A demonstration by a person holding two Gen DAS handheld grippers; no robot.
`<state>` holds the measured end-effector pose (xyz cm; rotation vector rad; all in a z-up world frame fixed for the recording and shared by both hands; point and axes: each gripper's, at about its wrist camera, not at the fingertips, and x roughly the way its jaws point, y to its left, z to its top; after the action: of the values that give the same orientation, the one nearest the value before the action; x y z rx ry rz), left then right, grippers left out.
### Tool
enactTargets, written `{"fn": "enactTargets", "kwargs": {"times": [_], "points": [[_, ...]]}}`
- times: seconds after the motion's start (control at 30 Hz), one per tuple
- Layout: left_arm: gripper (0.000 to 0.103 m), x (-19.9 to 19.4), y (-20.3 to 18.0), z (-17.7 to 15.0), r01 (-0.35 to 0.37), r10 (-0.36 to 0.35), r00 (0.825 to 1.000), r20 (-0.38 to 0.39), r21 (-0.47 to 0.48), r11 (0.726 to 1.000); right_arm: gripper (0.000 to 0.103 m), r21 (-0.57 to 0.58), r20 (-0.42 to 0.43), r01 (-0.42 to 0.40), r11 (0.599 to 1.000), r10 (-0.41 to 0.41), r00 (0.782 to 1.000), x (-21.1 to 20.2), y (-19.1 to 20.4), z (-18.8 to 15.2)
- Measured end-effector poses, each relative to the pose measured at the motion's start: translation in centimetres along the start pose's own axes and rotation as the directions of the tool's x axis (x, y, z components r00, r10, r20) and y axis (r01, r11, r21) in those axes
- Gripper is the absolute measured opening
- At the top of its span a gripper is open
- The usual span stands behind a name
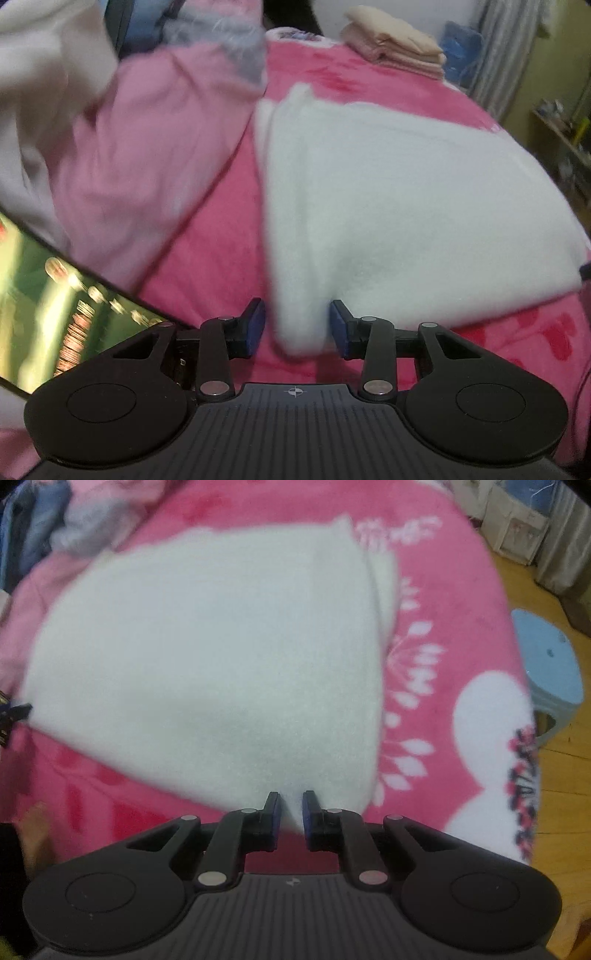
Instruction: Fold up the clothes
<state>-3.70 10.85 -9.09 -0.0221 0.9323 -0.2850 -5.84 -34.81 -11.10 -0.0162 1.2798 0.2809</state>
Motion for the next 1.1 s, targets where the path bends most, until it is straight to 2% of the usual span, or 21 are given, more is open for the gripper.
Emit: {"fn": "enactTargets", "kwargs": {"times": [0.13, 0.27, 0.4, 0.43, 0.5, 0.57, 0.6, 0.73, 0.8, 0.87, 0.9, 0.93, 0.97, 1.0, 1.1], "points": [[0.039, -2.9, 0.3, 0.6, -0.012, 0.012, 1.0, 0.0, 0.028, 1.0, 0.013, -0.026, 0.021, 0.037, 0.999, -0.036, 0.999, -3.5, 0.7, 0.7], [0.037, -5.9, 0.0, 1.3, -0.025, 0.021, 0.997, 0.071, 0.061, 0.998, 0.014, -0.05, 0.131, 0.023, 0.998, -0.016, 0.991, -7.7, 2.7, 0.8], [0.038, -4.2, -3.0, 2.6, 0.033, -0.048, 0.991, 0.127, 0.117, 0.993, 0.014, -0.032, 0.245, -0.015, 0.999, 0.023, 0.969, -5.4, 5.3, 2.6], [0.038, -3.4, -3.9, 2.9, 0.049, -0.067, 0.989, 0.135, 0.133, 0.99, 0.014, -0.027, 0.24, -0.018, 0.999, 0.024, 0.97, -3.8, 5.9, 2.9], [0.039, -1.5, -5.3, 2.5, 0.029, -0.055, 0.99, 0.128, 0.198, 0.98, 0.015, -0.031, 0.185, 0.017, 0.999, -0.011, 0.983, 0.5, 6.4, 3.0], [0.038, 0.1, -5.8, 2.0, -0.023, 0.0, 0.996, 0.093, 0.248, 0.968, 0.015, 0.003, 0.174, 0.007, 1.0, -0.007, 0.985, 1.1, 5.9, 3.0], [0.038, -0.1, -5.6, 1.9, -0.016, -0.008, 0.996, 0.093, 0.254, 0.967, 0.015, 0.023, 0.174, -0.004, 1.0, 0.0, 0.985, 0.9, 5.6, 3.1], [0.041, -2.3, -4.8, 3.0, 0.027, -0.057, 0.991, 0.125, 0.229, 0.973, 0.017, 0.094, 0.285, -0.057, 0.994, 0.028, 0.958, -1.3, 5.3, 3.8], [0.043, -2.1, -4.8, 4.0, 0.054, -0.086, 0.985, 0.152, 0.203, 0.978, 0.03, 0.127, 0.346, -0.087, 0.988, 0.038, 0.937, -2.5, 5.3, 4.2], [0.045, -0.3, -5.5, 4.3, 0.054, -0.08, 0.989, 0.127, 0.193, 0.98, 0.039, 0.148, 0.395, -0.112, 0.983, 0.045, 0.917, -2.8, 5.4, 4.7], [0.052, 0.8, -5.8, 4.4, 0.05, -0.071, 0.992, 0.109, 0.191, 0.98, 0.042, 0.133, 0.39, -0.107, 0.985, 0.047, 0.92, -1.6, 5.8, 5.0], [0.056, 1.9, -6.1, 4.5, 0.045, -0.063, 0.994, 0.09, 0.19, 0.981, 0.043, 0.108, 0.35, -0.084, 0.991, 0.041, 0.936, 0.2, 6.3, 5.3], [0.057, 3.1, -6.4, 4.3, 0.029, -0.043, 0.997, 0.067, 0.196, 0.98, 0.045, 0.078, 0.323, -0.049, 0.996, 0.022, 0.946, 1.5, 6.9, 5.2], [0.058, 3.7, -6.6, 3.9, 0.013, -0.027, 0.997, 0.068, 0.21, 0.978, 0.047, 0.046, 0.323, -0.012, 0.999, -0.003, 0.946, 2.1, 7.5, 4.9], [0.058, 2.7, -7.0, 4.1, 0.005, -0.024, 0.997, 0.075, 0.239, 0.971, 0.048, -0.008, 0.299, 0.069, 0.998, -0.064, 0.952, 2.0, 8.8, 4.9]]}}
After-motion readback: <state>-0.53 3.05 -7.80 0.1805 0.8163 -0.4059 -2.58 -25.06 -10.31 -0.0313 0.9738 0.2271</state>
